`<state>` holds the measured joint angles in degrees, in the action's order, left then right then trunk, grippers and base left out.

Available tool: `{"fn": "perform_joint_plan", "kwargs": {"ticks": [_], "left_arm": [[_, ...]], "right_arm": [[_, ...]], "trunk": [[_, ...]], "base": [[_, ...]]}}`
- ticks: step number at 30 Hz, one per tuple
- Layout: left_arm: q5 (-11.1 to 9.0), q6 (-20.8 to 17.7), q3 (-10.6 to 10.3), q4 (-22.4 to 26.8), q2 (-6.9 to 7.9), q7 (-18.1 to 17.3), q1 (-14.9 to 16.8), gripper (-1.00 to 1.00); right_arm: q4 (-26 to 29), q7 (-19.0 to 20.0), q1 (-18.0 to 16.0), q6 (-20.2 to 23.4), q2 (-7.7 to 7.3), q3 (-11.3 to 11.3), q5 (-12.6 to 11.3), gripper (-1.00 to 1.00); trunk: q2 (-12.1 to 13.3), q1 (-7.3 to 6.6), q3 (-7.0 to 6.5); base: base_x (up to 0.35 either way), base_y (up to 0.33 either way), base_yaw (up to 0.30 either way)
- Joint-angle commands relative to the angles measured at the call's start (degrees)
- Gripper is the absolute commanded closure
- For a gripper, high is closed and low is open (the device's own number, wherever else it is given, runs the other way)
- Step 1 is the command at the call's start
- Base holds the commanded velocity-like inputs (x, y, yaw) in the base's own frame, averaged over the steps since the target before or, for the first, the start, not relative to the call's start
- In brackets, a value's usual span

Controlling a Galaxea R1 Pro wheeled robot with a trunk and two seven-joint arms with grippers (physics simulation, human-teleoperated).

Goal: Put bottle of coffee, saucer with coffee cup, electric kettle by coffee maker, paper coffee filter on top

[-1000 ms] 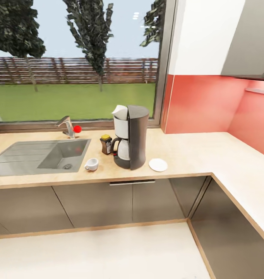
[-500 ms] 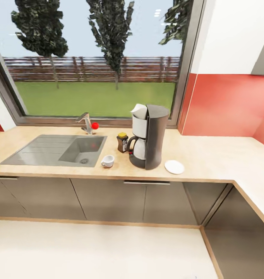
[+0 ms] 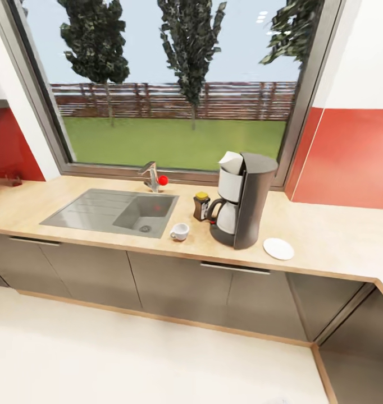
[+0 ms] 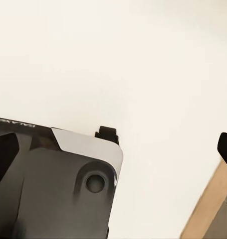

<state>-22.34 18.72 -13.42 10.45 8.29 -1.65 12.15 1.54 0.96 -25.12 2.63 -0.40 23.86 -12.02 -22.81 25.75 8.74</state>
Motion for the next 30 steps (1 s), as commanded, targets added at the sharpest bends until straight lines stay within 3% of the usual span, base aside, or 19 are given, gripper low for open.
{"fn": "perform_joint_plan", "kwargs": {"ticks": [1,19,30], "left_arm": [[-0.59,0.2,-0.39,-0.08,0.03,-0.16,0.07,-1.0],[0.06,0.07,-0.86,-0.08,-0.72,-0.48,0.07,-1.0],[-0.62,-0.01,-0.51,-0.08,-0.3,-0.22,0.07,-1.0]], "right_arm": [[0.13,0.1,-0.01,0.28,-0.04,0.49,-0.57,-1.0],[0.04,0.37,-0.01,0.21,-0.1,0.57,-0.46,-1.0],[0.04,0.28,-0.01,0.19,-0.05,0.57,-0.46,-1.0]], "trunk": [[-0.11,0.03,0.06],[-0.11,0.03,-0.64],[-0.11,0.03,-1.28]], "base": [[0.0,0.0,0.253],[0.002,0.0,0.148],[0.229,0.098,0.201]]}}
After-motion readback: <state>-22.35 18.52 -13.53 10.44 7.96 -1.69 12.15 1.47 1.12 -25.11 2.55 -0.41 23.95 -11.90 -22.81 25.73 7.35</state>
